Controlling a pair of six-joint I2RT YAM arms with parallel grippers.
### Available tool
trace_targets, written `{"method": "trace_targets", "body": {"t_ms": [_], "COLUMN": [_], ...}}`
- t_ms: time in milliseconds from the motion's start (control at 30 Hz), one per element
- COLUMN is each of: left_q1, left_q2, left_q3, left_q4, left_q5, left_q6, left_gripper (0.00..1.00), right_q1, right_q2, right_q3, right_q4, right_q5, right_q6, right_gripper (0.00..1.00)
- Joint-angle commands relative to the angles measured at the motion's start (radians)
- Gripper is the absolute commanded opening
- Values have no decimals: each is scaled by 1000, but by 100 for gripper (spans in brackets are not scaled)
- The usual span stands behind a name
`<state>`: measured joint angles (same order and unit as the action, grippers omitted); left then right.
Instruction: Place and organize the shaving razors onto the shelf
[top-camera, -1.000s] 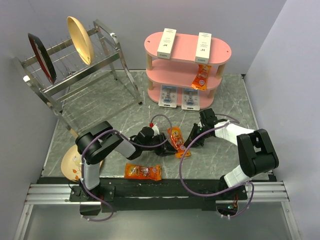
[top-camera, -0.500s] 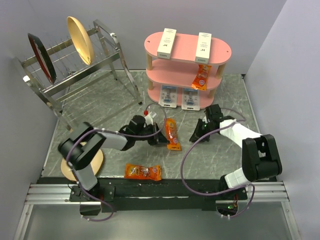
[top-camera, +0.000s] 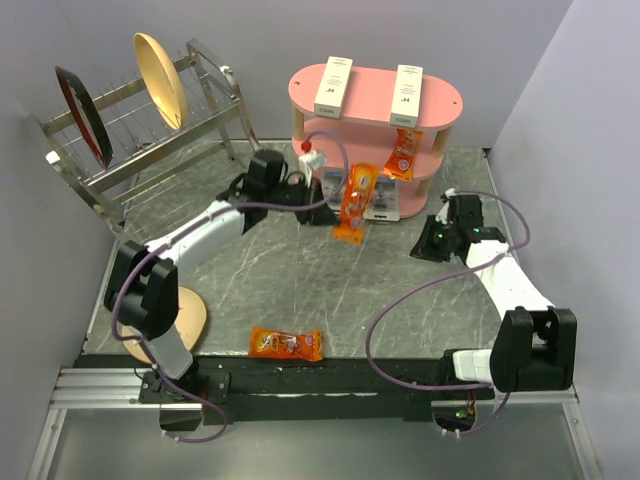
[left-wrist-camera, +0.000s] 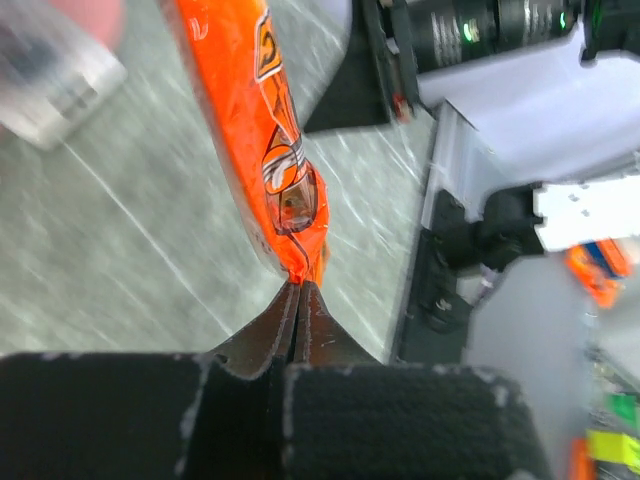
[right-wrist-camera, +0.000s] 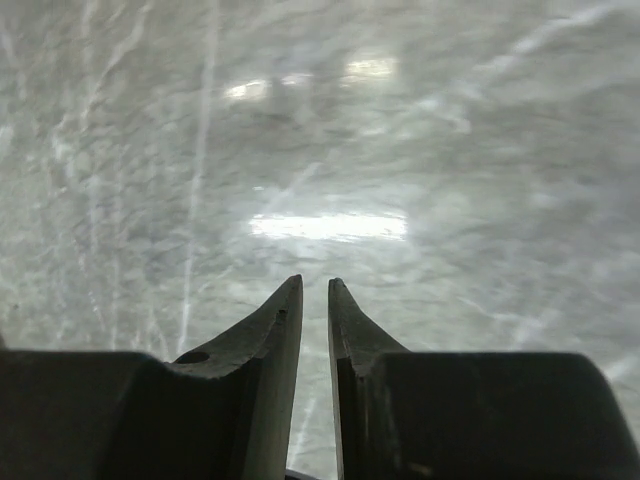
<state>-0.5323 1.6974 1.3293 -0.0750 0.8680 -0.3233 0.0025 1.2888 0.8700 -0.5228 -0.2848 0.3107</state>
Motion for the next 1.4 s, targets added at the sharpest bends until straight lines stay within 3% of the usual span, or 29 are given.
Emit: {"method": "trace_targets", "body": {"t_ms": [0, 400, 800, 967, 1133, 1200, 1367], "left_q1": [22, 28, 34, 38, 35, 35, 35], "left_q2": [102, 269, 272, 258, 245, 214, 191], "left_q3": [201, 453, 417, 285, 223, 147, -10], "left_q4": [-192, -197, -108, 155, 303, 482, 916], "left_q5": [20, -103, -83, 16, 54, 66, 95], "left_q6": [153, 151, 44, -80, -140, -195, -526], "left_gripper": [1, 1, 1, 1, 1, 1, 1], "right_q1": [-96, -214, -220, -226, -234, -236, -236], "right_q2": [-48, -39, -40, -54, -77, -78, -59], "right_q3": [-25, -6, -25, -35, -49, -48, -8], "right_q4": [-2, 37, 64, 60, 49, 38, -18], "right_q5": [13, -39, -28, -24, -14, -8, 25], "right_q6": [-35, 7, 22, 19, 18, 10, -45], "right_gripper": [24, 25, 25, 25, 25, 25, 25]}}
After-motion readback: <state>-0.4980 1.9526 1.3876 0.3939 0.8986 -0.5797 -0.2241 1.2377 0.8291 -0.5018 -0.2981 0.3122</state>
